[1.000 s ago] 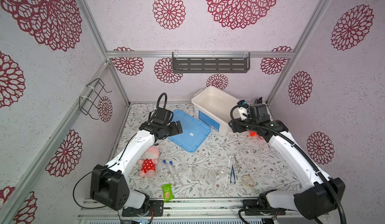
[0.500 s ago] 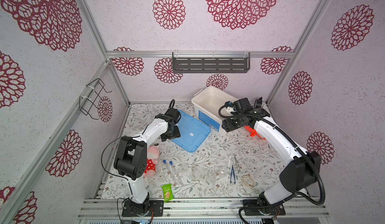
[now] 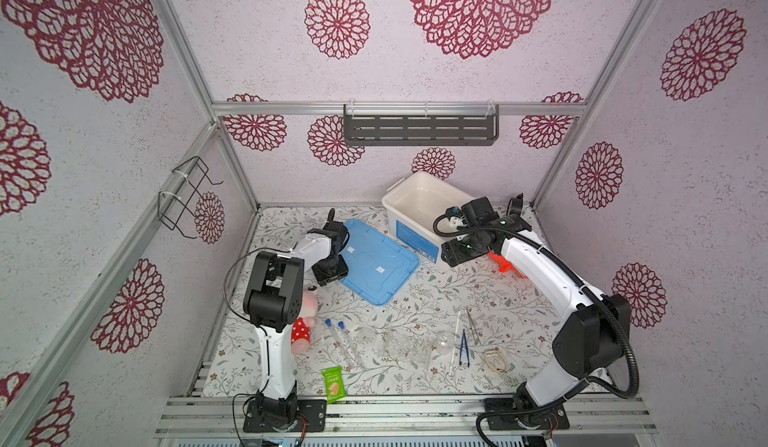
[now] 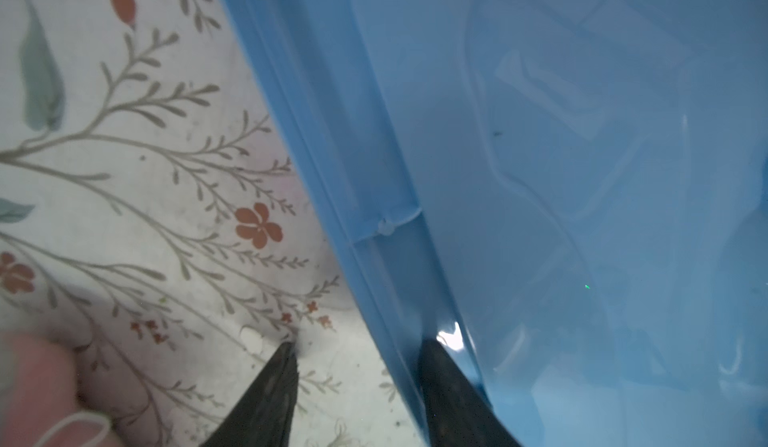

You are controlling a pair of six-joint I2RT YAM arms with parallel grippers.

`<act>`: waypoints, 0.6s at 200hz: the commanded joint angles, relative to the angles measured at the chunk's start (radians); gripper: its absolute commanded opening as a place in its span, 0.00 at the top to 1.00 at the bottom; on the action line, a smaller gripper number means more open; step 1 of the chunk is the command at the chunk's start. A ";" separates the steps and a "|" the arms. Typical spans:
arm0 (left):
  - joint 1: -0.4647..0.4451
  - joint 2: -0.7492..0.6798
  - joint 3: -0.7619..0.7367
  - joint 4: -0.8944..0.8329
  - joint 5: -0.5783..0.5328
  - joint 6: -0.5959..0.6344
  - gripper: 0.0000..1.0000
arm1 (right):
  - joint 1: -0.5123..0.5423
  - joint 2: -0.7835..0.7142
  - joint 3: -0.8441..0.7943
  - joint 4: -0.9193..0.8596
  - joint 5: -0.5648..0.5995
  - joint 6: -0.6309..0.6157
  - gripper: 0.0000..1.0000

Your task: Organize the chemistry lab equipment

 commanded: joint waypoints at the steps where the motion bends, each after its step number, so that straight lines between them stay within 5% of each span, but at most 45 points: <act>1: 0.002 0.027 0.023 0.039 -0.013 -0.023 0.52 | 0.010 0.000 0.036 0.000 0.012 0.016 0.23; 61: 0.070 0.085 0.077 0.012 -0.003 0.026 0.89 | 0.016 0.000 0.040 -0.012 0.016 0.015 0.24; 120: 0.120 0.108 0.159 -0.035 -0.071 0.113 0.89 | 0.043 0.063 0.107 -0.050 -0.038 0.019 0.27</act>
